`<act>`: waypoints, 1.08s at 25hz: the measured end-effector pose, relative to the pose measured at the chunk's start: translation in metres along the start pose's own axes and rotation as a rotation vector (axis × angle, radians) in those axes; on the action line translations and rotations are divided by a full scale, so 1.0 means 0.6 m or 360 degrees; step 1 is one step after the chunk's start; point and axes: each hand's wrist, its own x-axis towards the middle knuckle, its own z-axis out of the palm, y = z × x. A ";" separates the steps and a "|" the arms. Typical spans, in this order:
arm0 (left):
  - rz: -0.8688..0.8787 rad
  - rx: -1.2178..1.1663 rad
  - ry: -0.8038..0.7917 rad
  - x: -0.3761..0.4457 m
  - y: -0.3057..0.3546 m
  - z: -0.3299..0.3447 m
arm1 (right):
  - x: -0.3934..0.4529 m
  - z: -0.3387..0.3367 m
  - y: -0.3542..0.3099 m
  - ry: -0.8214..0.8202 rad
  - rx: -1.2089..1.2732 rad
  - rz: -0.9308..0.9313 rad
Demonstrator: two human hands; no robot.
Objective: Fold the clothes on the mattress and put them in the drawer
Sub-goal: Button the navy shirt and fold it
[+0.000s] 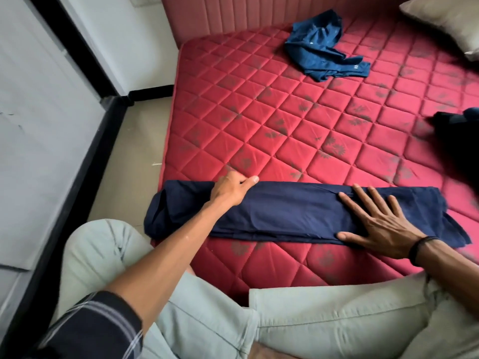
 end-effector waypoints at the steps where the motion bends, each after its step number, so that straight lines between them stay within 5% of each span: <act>1: -0.0101 0.0038 -0.0031 0.001 -0.001 0.000 | 0.001 -0.001 0.000 -0.0004 0.0006 -0.0013; 7: 0.0004 0.0132 0.0454 -0.042 -0.005 0.010 | 0.003 0.004 -0.006 -0.0004 0.0082 -0.0011; 11: 0.0027 0.0402 0.0785 -0.029 -0.112 -0.099 | 0.010 0.004 -0.010 0.0007 0.0126 -0.0006; 14: -0.0444 0.0451 0.0471 -0.019 -0.212 -0.195 | 0.011 0.008 -0.011 -0.0017 0.0107 0.0015; 16: -0.0553 0.0102 0.0213 -0.019 -0.229 -0.211 | 0.009 0.003 -0.012 -0.0043 0.0090 0.0031; 22: -0.0634 -0.0612 0.0537 0.010 -0.238 -0.192 | 0.002 -0.007 -0.015 -0.0069 0.0094 0.0039; 27: -0.0876 -0.0617 0.0452 0.014 -0.259 -0.180 | 0.002 -0.011 -0.019 -0.0092 0.0107 0.0058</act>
